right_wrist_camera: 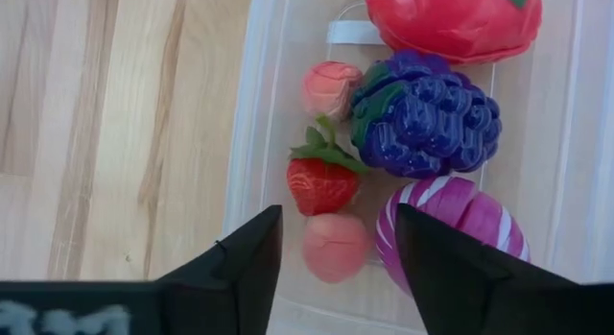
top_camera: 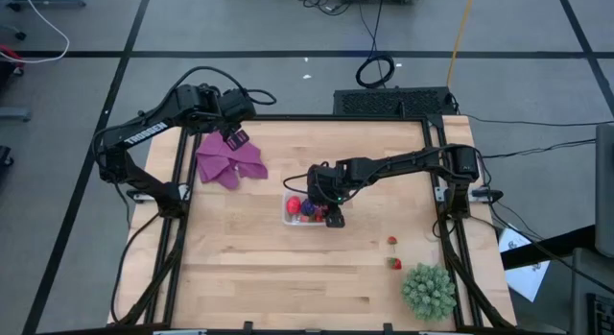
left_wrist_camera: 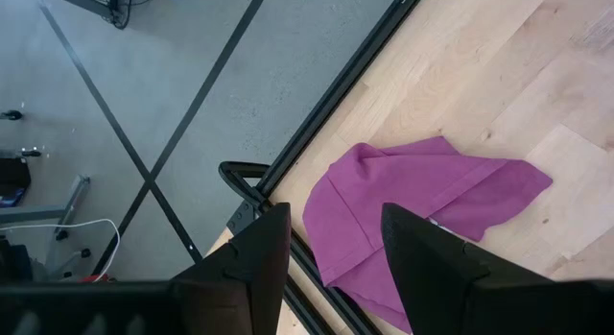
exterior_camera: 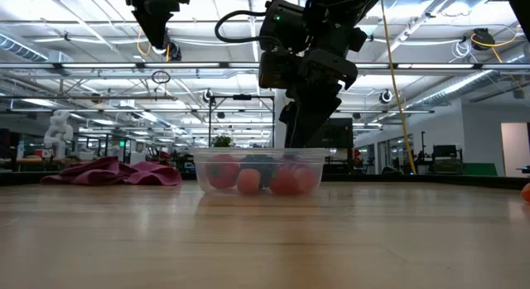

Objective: Pick and placing Produce into tupperware
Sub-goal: Put the top red strawberry into the transparent bin

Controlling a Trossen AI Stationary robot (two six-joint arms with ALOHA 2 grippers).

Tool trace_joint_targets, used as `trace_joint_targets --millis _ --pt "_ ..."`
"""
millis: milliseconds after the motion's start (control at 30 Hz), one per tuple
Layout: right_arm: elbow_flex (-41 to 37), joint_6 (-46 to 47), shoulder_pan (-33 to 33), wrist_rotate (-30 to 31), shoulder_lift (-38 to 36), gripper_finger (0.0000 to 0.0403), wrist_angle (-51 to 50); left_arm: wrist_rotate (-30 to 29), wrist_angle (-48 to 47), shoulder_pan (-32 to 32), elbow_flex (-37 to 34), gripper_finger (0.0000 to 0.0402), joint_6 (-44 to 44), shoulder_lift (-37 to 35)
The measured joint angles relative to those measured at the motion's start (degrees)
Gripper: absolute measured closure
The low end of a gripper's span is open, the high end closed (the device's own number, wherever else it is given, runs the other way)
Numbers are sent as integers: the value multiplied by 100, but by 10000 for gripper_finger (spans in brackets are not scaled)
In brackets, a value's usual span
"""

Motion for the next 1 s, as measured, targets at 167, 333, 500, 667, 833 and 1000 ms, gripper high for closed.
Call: trace_joint_targets --millis 167,333,500,667,833,1000 --pt "-2 -113 0 0 0 198 25 0 0 0 0 229 2 0" --pt "185 -269 9 0 -2 201 -166 0 0 0 0 229 2 0" --pt "804 -386 186 5 -18 201 -719 25 -1 0 0 229 -70 0" --pt "1587 -414 517 735 -133 202 -1978 26 -2 -2 0 229 -72 0" --pt "2019 321 827 1524 -455 202 -3689 145 -2 -2 0 229 -114 0" --pt "2007 1921 1027 1620 -1006 202 -5071 350 -2 -8 0 229 -120 0"
